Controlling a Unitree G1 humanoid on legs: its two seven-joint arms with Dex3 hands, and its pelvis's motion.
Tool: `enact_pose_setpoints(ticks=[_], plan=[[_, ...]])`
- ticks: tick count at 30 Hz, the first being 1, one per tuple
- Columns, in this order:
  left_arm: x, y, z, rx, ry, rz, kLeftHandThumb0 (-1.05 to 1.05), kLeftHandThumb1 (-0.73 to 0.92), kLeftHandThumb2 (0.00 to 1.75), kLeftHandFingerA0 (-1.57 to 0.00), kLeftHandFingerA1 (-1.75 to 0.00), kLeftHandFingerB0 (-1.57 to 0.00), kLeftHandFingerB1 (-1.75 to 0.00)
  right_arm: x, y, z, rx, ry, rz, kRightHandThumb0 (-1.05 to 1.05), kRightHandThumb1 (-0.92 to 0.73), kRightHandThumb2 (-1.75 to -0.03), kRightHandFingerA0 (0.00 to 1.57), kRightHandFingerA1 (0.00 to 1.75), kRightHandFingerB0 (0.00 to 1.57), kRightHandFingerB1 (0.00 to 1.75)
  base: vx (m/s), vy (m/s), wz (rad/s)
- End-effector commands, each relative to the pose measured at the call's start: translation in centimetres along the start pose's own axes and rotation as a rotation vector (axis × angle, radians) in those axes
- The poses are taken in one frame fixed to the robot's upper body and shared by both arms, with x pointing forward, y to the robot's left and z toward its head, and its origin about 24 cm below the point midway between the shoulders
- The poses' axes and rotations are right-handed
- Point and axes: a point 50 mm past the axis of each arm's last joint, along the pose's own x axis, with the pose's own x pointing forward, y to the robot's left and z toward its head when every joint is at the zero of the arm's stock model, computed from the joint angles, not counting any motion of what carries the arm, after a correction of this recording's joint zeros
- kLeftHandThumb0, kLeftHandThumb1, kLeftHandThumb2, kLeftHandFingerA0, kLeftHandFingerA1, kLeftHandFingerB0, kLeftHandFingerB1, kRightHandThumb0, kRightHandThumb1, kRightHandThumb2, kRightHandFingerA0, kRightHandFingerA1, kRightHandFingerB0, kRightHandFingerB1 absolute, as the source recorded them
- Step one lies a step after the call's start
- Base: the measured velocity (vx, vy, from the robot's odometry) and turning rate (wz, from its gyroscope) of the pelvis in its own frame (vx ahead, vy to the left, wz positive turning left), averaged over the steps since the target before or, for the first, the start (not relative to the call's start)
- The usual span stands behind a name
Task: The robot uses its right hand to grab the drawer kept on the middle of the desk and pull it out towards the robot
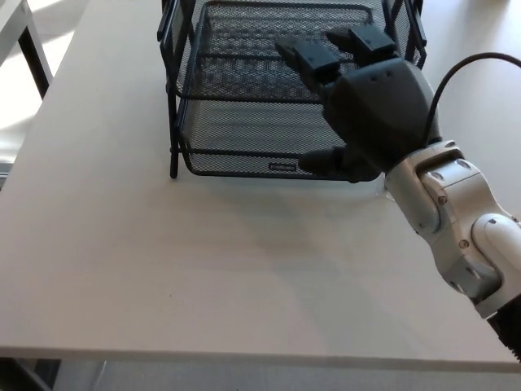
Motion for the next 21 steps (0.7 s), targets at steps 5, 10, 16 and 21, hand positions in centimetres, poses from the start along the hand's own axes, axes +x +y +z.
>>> enact_pose_setpoints(ticks=[5, 10, 16, 21], plan=[[0.1, -0.5, 0.2, -0.008, -0.014, 0.004, -0.34, 0.72, 0.62, -0.51, -0.82, -0.48, -0.57, 1.7, 0.6, -2.8, -0.224, 0.051, -0.277, -0.62, -0.42, -0.78, 0.32, 0.66, 0.04, 0.40, 0.00, 0.000, 0.00], [-0.7, -0.4, 0.3, 0.010, -0.020, -0.001, -0.34, 0.78, 0.63, -0.52, -0.86, -0.48, -0.60, 1.7, 0.6, -3.7, -0.267, 0.002, -0.340, -0.49, -0.52, -0.55, 0.82, 0.80, 0.28, 0.43, 0.00, 0.000, 0.00], [-0.9, -0.3, 0.4, -0.057, -0.020, 0.019, -0.37, 0.78, 0.63, -0.54, -0.87, -0.51, -0.64, 1.6, 0.2, -4.5, -0.324, -0.080, -0.339, -0.45, -0.50, -0.55, 0.97, 0.90, 0.52, 0.49, 0.00, 0.000, 0.00], [-1.1, -0.1, 0.7, -0.020, -0.040, 0.017, -0.33, 0.71, 0.61, -0.56, -0.89, -0.54, -0.68, 1.4, 0.1, -4.3, -0.309, -0.117, -0.385, -0.48, -0.55, -0.56, 0.97, 0.94, 0.71, 0.58, 0.00, 0.000, 0.00]])
